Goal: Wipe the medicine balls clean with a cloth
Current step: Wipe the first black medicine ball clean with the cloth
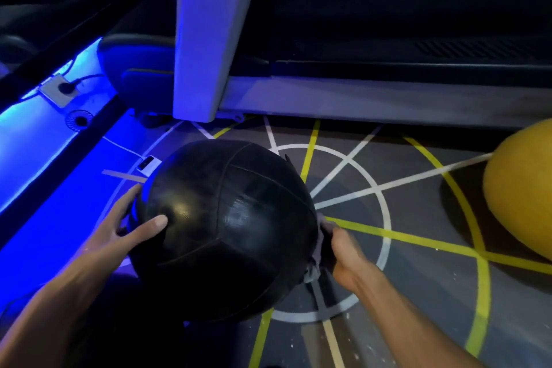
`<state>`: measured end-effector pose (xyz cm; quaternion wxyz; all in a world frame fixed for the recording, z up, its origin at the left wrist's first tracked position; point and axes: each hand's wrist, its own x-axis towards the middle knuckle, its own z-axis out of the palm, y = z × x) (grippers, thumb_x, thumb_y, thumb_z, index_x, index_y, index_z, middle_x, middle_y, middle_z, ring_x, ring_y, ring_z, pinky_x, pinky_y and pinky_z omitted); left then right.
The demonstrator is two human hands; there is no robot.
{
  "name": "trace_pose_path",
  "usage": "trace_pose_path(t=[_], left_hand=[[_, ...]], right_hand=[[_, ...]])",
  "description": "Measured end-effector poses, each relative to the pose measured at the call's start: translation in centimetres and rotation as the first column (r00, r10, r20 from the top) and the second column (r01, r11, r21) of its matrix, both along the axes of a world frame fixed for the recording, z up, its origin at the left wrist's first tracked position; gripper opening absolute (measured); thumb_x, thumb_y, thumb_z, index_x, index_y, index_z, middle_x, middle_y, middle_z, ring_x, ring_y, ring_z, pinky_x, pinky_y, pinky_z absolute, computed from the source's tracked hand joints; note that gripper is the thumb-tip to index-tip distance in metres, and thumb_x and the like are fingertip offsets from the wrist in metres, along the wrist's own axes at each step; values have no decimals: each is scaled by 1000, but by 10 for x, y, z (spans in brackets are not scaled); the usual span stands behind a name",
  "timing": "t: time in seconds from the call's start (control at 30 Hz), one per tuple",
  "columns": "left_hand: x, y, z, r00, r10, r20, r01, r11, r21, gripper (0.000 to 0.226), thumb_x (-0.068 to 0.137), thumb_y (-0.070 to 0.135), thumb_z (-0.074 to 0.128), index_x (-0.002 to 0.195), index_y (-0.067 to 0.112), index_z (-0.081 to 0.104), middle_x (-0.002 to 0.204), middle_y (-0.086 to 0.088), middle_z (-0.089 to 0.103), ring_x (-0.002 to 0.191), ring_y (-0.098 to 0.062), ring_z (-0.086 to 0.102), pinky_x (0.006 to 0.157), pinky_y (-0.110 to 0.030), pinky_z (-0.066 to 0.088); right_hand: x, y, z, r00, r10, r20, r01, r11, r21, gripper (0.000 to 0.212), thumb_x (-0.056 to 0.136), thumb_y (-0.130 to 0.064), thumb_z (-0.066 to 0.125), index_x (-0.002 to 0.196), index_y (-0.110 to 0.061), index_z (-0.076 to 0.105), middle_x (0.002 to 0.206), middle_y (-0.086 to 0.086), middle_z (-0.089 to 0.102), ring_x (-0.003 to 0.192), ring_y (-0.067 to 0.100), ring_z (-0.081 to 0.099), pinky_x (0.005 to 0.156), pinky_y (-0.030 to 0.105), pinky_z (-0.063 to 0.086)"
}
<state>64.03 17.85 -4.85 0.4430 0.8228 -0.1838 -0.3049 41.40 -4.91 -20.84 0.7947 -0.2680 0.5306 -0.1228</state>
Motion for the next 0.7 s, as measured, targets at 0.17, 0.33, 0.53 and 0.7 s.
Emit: trace_pose_path(t=[0.17, 0.33, 0.53, 0.7], left_hand=[[-5, -6, 3, 999, -35, -1, 34, 987, -155, 116, 26, 80, 89, 135, 55, 57, 126, 21, 70, 111, -10, 71, 103, -48, 47], [-8, -36, 6, 996, -46, -76, 16, 935, -355, 93, 33, 76, 92, 120, 56, 66, 123, 22, 70, 115, -3, 66, 92, -37, 51], [-28, -109, -3, 951, -280, -131, 188, 861, -472, 73, 77, 31, 67, 148, 29, 49, 123, 2, 66, 94, -12, 63, 75, -28, 48], [-66, -147, -38, 920, -376, -111, 325, 890, -319, 54, 90, 11, 64, 140, 31, 59, 126, 7, 66, 102, -14, 57, 87, -32, 42]], right_hand=[[-19, -7, 3, 997, -56, -48, 51, 993, -109, 26, 105, -24, 51, 92, -19, 73, 94, 15, 76, 79, 30, 68, 69, 39, 51], [-55, -59, 71, 1000, -26, -9, 16, 836, -548, 17, 90, -35, 56, 77, -25, 61, 78, 11, 60, 74, 29, 54, 61, 35, 38], [-101, -102, 155, 982, -186, -10, 89, 519, -850, 22, 97, -38, 54, 78, -27, 54, 62, 2, 55, 56, 22, 48, 46, 32, 32], [-123, -117, 193, 937, -208, -282, -236, 219, -947, 24, 97, -54, 46, 86, -33, 50, 55, 9, 63, 55, 31, 58, 57, 46, 50]])
